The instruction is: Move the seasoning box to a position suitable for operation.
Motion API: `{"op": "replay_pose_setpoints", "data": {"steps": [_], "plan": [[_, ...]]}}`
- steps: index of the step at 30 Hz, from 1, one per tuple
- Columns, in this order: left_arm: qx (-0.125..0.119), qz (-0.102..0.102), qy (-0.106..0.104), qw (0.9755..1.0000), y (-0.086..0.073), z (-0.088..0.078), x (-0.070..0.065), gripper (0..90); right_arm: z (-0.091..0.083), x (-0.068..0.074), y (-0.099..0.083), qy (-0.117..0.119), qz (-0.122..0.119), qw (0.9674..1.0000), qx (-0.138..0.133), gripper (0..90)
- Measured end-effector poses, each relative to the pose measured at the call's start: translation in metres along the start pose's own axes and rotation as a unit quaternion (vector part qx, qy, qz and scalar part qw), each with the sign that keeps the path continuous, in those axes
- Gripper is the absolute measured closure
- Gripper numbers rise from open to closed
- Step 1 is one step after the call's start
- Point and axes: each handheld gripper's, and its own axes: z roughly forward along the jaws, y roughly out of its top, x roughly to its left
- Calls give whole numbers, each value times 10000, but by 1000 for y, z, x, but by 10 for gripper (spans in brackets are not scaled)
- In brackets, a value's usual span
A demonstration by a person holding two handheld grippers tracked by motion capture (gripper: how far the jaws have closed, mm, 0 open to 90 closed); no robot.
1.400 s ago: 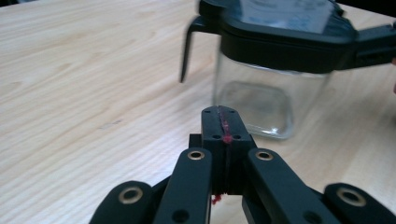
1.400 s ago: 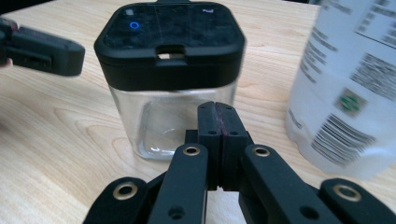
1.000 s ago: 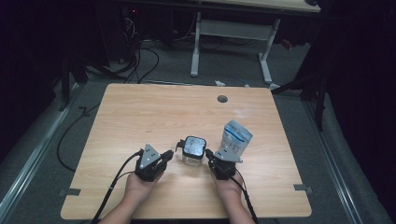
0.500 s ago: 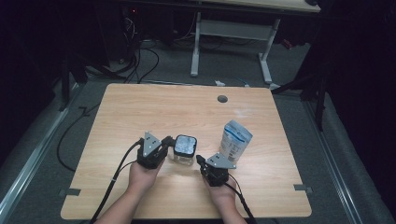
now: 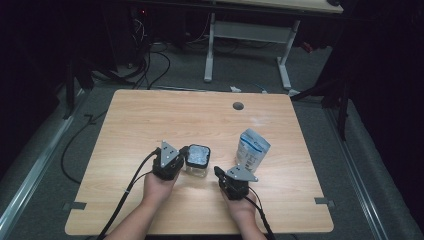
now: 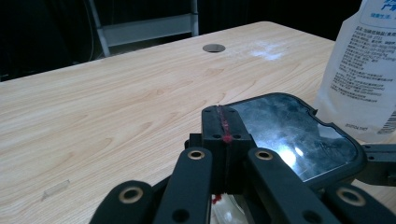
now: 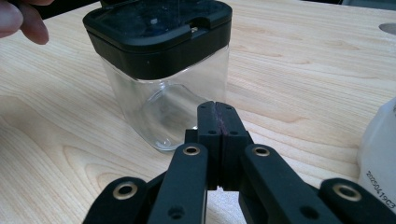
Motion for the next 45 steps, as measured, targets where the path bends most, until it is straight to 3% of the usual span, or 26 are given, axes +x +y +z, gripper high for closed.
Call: {"op": "replay_pose_setpoints", "data": {"steps": [3, 7, 14, 27, 45], "plan": [[20, -60, -28, 10000, 1, 0, 1, 900, -1, 0, 0, -9, 11, 10000, -1, 898], [-164, 87, 138, 9997, 5, -6, 1, 900, -1, -1, 1, -23, -2, 10000, -23, 898], [-33, 128, 248, 9996, 0, -2, 5, 900, -1, 0, 3, 20, -10, 10000, -22, 899], [-24, -8, 85, 10000, 0, -3, 10, 900, -1, 1, 4, 12, -1, 10000, -12, 899], [-81, -87, 42, 9999, -3, -4, 13, 900, 3, 8, 28, 19, -85, 9995, -292, 899]]}}
